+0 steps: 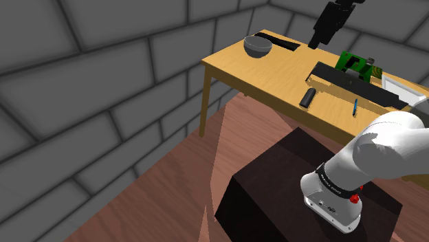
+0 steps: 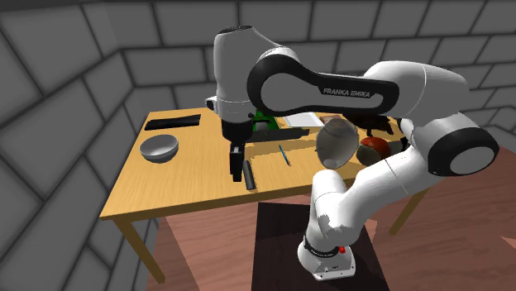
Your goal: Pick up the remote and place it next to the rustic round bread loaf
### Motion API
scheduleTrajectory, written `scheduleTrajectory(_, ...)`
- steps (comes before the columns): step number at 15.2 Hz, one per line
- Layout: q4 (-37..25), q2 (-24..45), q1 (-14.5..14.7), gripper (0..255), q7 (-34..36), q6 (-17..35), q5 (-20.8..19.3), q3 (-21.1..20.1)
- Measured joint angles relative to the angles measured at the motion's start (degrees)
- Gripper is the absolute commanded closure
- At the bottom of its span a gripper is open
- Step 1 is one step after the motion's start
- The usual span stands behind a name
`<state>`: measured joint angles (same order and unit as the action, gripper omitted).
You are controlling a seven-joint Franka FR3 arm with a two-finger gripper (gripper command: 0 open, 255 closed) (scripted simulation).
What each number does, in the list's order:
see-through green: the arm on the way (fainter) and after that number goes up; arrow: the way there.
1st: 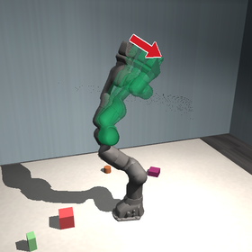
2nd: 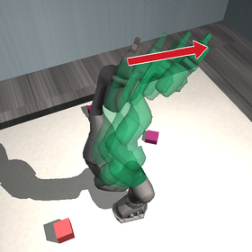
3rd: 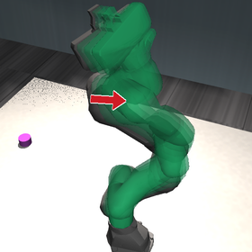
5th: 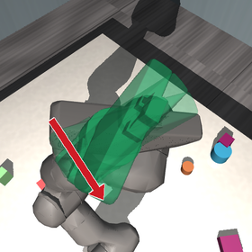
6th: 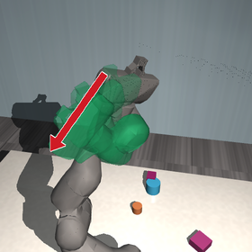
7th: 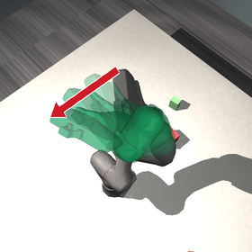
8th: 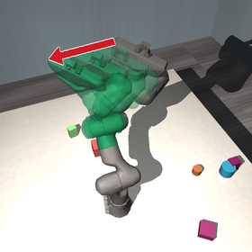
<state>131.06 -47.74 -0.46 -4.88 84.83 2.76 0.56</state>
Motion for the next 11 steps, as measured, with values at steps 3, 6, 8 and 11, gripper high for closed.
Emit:
scheduleTrajectory(3, 0.53, 1.23, -1.18, 0, 1.20, 1.31, -0.19, 0.64)
scheduleTrajectory(6, 1.57, 4.27, -3.69, 0, 4.27, 4.34, -0.36, 1.81)
scheduleTrajectory(8, 2.39, 7.27, -5.43, 0, 6.39, 7.45, -0.45, 2.72)
scheduleTrajectory(11, 2.97, 10.71, -8.21, 0, 9.23, 10.45, -0.83, 4.54)
